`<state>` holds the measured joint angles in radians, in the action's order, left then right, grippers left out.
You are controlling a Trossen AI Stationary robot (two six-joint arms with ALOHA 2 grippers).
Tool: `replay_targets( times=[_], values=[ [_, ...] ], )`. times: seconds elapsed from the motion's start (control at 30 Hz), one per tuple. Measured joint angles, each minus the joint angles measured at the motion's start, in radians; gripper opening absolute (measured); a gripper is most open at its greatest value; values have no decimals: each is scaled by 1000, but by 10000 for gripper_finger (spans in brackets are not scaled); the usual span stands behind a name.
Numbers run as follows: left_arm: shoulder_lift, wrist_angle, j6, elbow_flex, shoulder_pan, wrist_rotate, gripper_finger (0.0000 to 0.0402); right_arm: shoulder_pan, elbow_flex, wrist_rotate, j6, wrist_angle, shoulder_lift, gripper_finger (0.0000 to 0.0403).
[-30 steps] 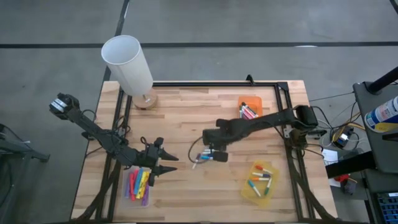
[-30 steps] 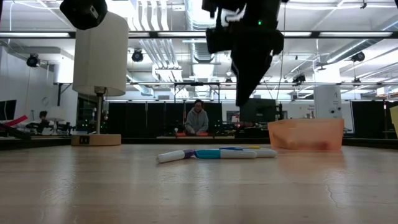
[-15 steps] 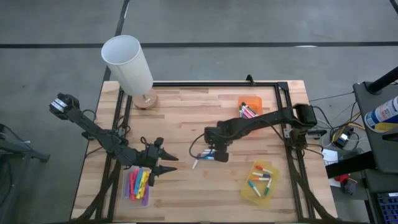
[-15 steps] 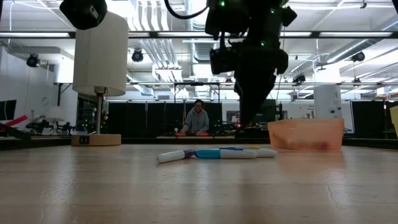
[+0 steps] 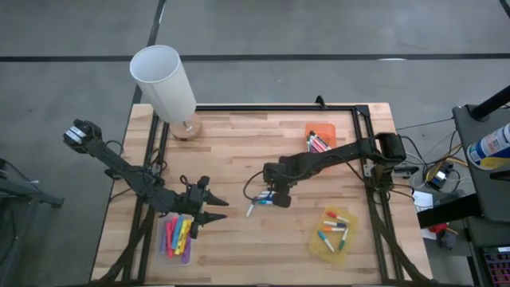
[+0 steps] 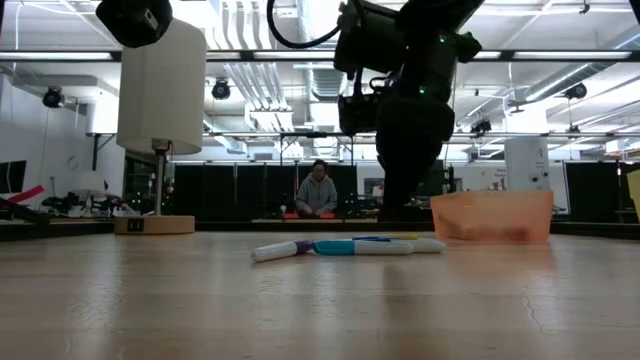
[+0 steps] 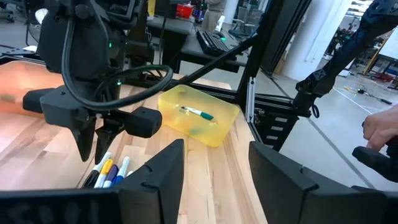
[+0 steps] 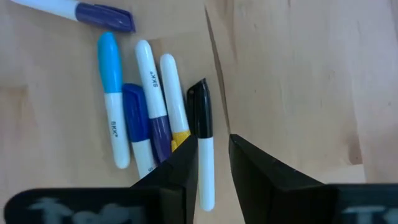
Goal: Pick & Place Markers
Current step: Put the black highlighter pen into the yellow bin
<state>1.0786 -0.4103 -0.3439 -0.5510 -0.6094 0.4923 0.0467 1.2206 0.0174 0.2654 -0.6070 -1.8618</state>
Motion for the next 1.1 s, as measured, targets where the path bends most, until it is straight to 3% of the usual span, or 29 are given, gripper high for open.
replay_targets(
  times=[0.63,1.1],
  values=[
    [0,0,0,0,1,0,174,-12,-148,-18,22,132,2,102],
    [0,0,0,0,0,0,174,-26,-106,-22,24,114,-3,21]
  ],
)
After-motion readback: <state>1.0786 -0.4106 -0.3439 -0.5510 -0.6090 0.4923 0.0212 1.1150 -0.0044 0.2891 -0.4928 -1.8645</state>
